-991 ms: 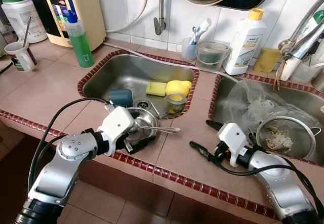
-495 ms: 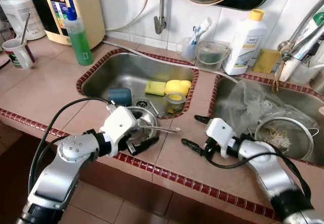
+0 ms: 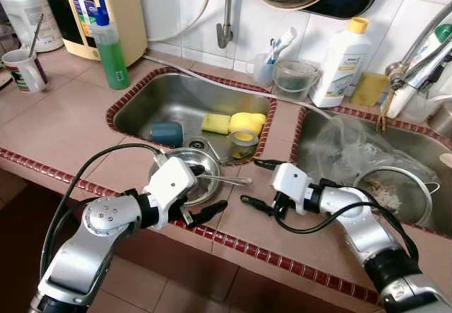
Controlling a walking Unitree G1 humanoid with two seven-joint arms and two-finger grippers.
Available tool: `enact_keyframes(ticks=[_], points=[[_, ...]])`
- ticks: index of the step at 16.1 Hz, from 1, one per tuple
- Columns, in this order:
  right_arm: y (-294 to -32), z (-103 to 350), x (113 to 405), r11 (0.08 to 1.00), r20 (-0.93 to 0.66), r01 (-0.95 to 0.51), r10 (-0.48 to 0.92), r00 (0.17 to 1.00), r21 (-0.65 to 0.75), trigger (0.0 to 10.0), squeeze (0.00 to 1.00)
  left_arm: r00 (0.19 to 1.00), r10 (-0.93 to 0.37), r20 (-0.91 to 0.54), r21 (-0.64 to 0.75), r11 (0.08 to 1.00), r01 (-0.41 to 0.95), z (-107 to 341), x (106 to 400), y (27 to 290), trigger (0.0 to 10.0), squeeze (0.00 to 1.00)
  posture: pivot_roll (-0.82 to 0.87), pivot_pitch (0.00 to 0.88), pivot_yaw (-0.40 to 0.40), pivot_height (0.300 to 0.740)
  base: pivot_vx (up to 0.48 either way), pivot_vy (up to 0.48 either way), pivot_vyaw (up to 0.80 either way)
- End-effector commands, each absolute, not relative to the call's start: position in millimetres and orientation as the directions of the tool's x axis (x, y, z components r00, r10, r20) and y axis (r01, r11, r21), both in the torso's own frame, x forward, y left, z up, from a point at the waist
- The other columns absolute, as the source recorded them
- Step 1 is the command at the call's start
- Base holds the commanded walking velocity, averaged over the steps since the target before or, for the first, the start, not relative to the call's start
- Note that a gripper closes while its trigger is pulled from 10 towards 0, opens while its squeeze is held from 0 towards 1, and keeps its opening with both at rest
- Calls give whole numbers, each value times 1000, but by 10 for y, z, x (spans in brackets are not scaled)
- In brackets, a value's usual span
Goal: Kitchen organization
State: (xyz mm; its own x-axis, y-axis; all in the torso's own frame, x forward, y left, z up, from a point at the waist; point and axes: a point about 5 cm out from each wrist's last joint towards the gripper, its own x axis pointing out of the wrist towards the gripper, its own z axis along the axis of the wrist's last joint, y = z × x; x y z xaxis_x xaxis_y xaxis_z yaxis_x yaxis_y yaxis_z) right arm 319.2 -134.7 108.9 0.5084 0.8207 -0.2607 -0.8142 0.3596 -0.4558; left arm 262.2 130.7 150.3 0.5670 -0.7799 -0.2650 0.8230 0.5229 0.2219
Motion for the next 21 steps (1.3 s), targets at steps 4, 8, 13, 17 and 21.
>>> enact_keyframes(ticks=[4, 8, 13, 17, 21], points=[[-1298, 1129, 3248, 303, -280, -822, 836, 472, -482, 510, 0, 555, -786, -272, 218, 512, 831, 1514, 2556, 1267, 10000, 0, -71, 49, -72, 740, 0, 0, 0], [-1266, 1181, 3315, 274, -284, -819, 843, 457, -504, 0, 0, 535, -796, -283, 207, 494, 845, 1503, 2498, 1246, 10000, 0, -66, 52, -72, 740, 0, 0, 0], [-1284, 1237, 3387, 267, -285, -811, 841, 460, -521, 0, 0, 539, -792, -288, 203, 499, 842, 1516, 2483, 1253, 10000, 0, -59, 55, -77, 740, 0, 0, 0], [-1260, 1249, 3395, 240, -292, -815, 849, 439, -527, 2667, 0, 546, -787, -286, 201, 508, 837, 1521, 2480, 1252, 10000, 0, -54, 59, -87, 740, 0, 0, 0], [-1237, 1271, 3411, 215, -301, -814, 854, 425, -539, 10000, 0, 556, -781, -284, 200, 519, 831, 1520, 2474, 1259, 10000, 0, -49, 62, -95, 740, 0, 0, 0]])
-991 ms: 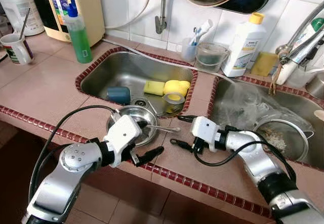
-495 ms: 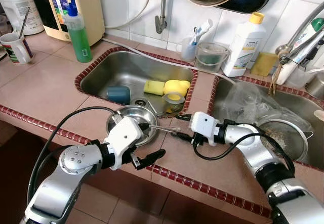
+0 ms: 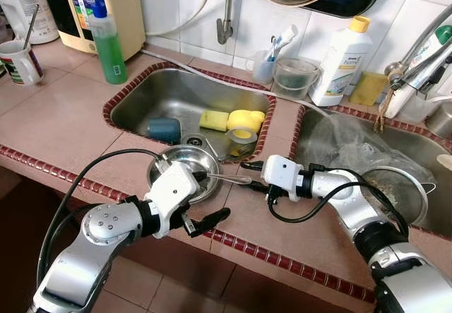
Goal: Kitchen organization
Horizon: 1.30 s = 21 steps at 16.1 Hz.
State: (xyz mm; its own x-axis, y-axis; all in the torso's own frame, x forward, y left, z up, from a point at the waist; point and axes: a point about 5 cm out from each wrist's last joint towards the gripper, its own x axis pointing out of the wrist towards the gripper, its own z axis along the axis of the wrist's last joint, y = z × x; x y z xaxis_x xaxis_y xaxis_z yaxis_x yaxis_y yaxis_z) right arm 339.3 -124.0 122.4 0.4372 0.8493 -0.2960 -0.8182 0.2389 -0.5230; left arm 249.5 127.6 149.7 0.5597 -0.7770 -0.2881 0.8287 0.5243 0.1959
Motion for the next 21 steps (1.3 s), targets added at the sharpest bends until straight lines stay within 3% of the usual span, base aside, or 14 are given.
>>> enact_keyframes(ticks=[1, 15, 21], points=[[-1226, 1278, 3414, 208, -302, -815, 857, 419, -541, 10000, 0, 558, -780, -284, 200, 521, 830, 1519, 2473, 1259, 10000, 0, -49, 62, -97, 740, 0, 0, 0], [-1167, 1295, 3380, 97, -339, -840, 885, 318, -534, 10000, 0, 580, -763, -285, 205, 543, 814, 1530, 2488, 1297, 10000, 0, -44, 75, -105, 740, 0, 0, 0], [-1169, 1289, 3378, 94, -343, -841, 884, 316, -533, 10000, 0, 580, -763, -285, 204, 543, 815, 1530, 2488, 1297, 10000, 0, -44, 75, -105, 740, 0, 0, 0]])
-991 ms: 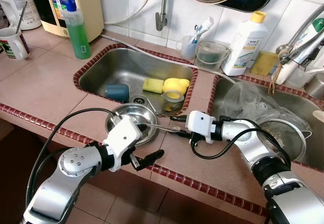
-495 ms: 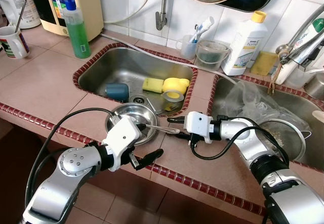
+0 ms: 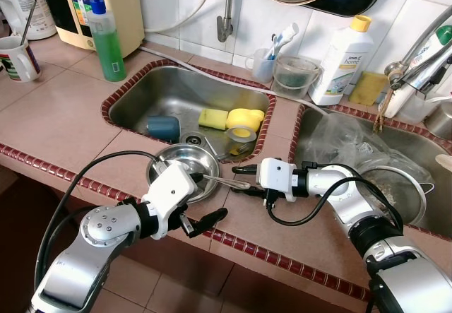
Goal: Kitchen organization
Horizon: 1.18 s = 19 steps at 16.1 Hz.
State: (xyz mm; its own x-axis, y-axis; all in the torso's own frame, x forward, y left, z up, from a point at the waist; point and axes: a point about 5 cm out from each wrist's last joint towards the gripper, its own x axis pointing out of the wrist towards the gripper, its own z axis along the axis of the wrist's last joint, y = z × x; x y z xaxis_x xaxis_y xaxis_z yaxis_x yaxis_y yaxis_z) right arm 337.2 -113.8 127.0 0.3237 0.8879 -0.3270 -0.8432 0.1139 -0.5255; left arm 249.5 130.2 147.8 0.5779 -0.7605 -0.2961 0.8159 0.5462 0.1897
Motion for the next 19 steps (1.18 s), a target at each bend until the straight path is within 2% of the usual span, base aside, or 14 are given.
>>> enact_keyframes(ticks=[1, 10, 11, 12, 13, 14, 19], points=[[-1169, 1289, 3378, 94, -343, -841, 884, 316, -533, 10000, 0, 580, -763, -285, 204, 543, 815, 1530, 2488, 1297, 10000, 0, -44, 75, -105, 740, 0, 0, 0], [-1169, 1289, 3378, 94, -343, -841, 884, 316, -533, 10000, 0, 580, -763, -285, 204, 543, 815, 1530, 2488, 1297, 10000, 0, -44, 75, -105, 740, 0, 0, 0], [-1186, 1249, 3362, 68, -375, -853, 878, 297, -517, 10000, 1000, 583, -761, -285, 206, 546, 812, 1534, 2498, 1302, 10000, 0, -46, 86, -106, 740, 0, 0, 0], [-1196, 1222, 3352, 52, -396, -861, 873, 286, -506, 10000, 1000, 586, -759, -284, 208, 548, 811, 1538, 2505, 1305, 10000, 0, -46, 86, -106, 740, 0, 0, 0], [-1208, 1209, 3347, 53, -401, -862, 870, 288, -504, 10000, 39, 589, -757, -283, 211, 550, 808, 1544, 2513, 1307, 10000, 0, -46, 84, -105, 740, 0, 0, 0], [-1212, 1213, 3352, 57, -399, -858, 868, 295, -510, 10000, 0, 588, -758, -282, 211, 549, 809, 1544, 2512, 1305, 10000, 0, -47, 85, -105, 740, 0, 0, 0], [-1219, 1236, 3364, 63, -392, -850, 868, 306, -524, 10000, 0, 586, -760, -281, 210, 547, 810, 1550, 2510, 1306, 10000, 0, -48, 86, -103, 740, 0, 0, 0]])
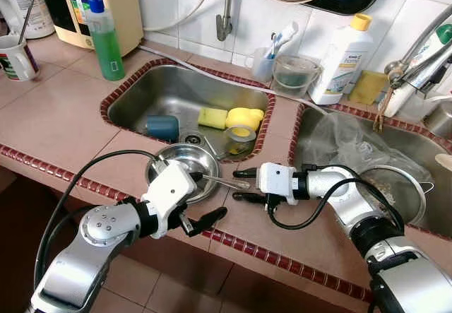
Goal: Kitchen organization
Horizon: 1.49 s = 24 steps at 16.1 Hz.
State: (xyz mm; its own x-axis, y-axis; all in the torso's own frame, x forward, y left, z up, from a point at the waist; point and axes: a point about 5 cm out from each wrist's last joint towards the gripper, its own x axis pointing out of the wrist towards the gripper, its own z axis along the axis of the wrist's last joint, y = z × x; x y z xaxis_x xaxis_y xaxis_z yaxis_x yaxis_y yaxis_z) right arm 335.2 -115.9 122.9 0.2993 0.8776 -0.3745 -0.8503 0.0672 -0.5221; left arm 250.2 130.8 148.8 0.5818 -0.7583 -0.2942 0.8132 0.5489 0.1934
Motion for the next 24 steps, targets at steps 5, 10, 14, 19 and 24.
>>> enact_keyframes(ticks=[5, 10, 14, 19, 24], points=[[-1186, 1327, 3414, 88, -356, -824, 872, 335, -559, 10000, 1000, 587, -760, -280, 210, 548, 810, 1550, 2515, 1306, 10000, 0, -47, 83, -103, 740, 0, 0, 0], [-1147, 1337, 3400, 80, -339, -815, 883, 325, -574, 10000, 0, 588, -759, -280, 211, 549, 809, 1551, 2517, 1307, 10000, 0, -42, 81, -104, 740, 0, 0, 0], [-1083, 1345, 3359, 44, -320, -808, 904, 282, -587, 10000, 0, 594, -755, -279, 217, 553, 805, 1557, 2527, 1320, 10000, 0, -40, 76, -104, 740, 0, 0, 0], [-1057, 1356, 3346, 24, -317, -803, 911, 262, -595, 2235, 0, 597, -752, -279, 218, 556, 802, 1558, 2529, 1326, 10000, 0, -36, 78, -108, 740, 0, 0, 0], [-1066, 1360, 3354, 29, -316, -807, 911, 264, -590, 0, 0, 597, -752, -280, 217, 556, 802, 1556, 2527, 1328, 10000, 0, -37, 82, -107, 740, 0, 0, 0]])
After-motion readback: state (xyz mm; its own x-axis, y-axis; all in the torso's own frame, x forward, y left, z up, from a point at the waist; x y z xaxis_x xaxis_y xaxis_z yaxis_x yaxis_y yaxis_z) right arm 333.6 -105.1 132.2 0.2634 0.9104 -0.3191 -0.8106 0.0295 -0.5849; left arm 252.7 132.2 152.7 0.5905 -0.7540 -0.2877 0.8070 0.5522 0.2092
